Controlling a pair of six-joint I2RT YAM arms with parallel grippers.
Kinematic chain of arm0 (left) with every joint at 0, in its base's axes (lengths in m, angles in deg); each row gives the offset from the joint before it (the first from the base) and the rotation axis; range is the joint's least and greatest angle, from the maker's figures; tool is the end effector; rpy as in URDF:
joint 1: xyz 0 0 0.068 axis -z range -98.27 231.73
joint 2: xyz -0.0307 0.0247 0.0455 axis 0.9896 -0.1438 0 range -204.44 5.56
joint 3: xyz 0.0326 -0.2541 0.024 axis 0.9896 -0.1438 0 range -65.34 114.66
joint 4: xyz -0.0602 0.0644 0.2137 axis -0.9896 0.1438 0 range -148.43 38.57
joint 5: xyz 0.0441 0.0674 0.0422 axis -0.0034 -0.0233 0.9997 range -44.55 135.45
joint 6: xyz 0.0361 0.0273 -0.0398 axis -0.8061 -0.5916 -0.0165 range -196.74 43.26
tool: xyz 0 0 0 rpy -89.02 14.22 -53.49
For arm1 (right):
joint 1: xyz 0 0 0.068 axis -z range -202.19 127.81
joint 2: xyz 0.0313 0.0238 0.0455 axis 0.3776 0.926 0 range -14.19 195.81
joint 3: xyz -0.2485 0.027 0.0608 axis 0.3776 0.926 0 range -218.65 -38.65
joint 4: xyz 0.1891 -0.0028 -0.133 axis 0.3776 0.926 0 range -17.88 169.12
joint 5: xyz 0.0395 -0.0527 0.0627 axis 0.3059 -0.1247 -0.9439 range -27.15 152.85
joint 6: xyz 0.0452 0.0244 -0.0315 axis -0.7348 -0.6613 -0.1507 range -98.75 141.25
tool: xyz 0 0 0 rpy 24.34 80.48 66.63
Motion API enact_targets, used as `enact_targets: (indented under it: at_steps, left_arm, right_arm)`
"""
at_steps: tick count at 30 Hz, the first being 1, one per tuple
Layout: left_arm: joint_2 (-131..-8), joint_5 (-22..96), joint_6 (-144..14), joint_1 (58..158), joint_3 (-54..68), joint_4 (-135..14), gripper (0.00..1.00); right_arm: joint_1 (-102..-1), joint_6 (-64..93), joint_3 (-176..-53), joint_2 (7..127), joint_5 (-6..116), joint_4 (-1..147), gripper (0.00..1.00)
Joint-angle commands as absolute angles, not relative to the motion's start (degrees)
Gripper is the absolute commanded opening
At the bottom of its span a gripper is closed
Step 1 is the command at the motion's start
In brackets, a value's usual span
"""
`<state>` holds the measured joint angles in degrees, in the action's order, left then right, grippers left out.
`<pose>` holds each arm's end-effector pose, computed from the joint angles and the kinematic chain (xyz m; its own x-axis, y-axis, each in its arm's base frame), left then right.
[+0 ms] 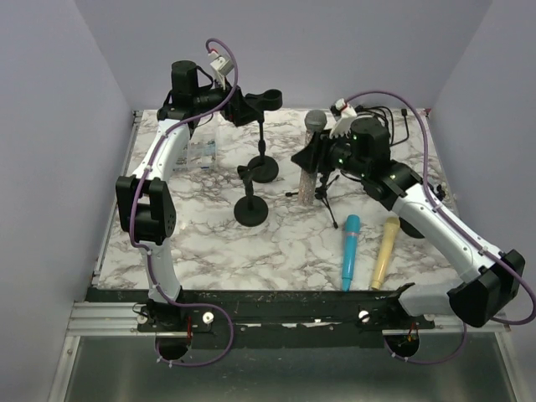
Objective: Remove the microphone from the stand
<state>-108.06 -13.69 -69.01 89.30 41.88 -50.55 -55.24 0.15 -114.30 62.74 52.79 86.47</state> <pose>0.4221 -0.0947 0.3526 -0.3623 -0.0214 -0.9318 0.8512 0.3996 -0.3402 0.2399 0.1653 0.3785 -0.4547 0.1270 -0.8815 -0.5514 0.7372 0.3906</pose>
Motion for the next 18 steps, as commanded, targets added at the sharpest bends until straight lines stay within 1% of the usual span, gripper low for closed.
enact_targets:
  at_steps: [1,7,11,15,18]
  left_arm:
    - [-104.2,-11.6,-66.7,89.1,42.0,-48.8,0.99]
    - [-100.0,-9.7,-63.5,89.0,41.1,-45.8,0.99]
    - [-97.8,-6.6,-54.1,89.0,38.8,-47.6,0.98]
    - [-97.7,-4.7,-43.7,88.9,36.8,-50.0,0.90]
    - [-97.9,-1.6,-39.6,89.0,36.1,-49.9,0.85]
  right_arm:
    - [-55.6,-6.6,-106.3,57.8,45.5,91.4,0.01]
    - [-55.6,-10.3,-94.6,55.6,48.4,91.3,0.02]
    - [-55.6,-14.0,-90.0,57.5,49.2,90.2,0.04]
    - [-55.6,-17.6,-87.5,60.9,50.6,88.7,0.05]
    - [-55.6,-19.4,-86.6,63.5,51.1,88.7,0.05]
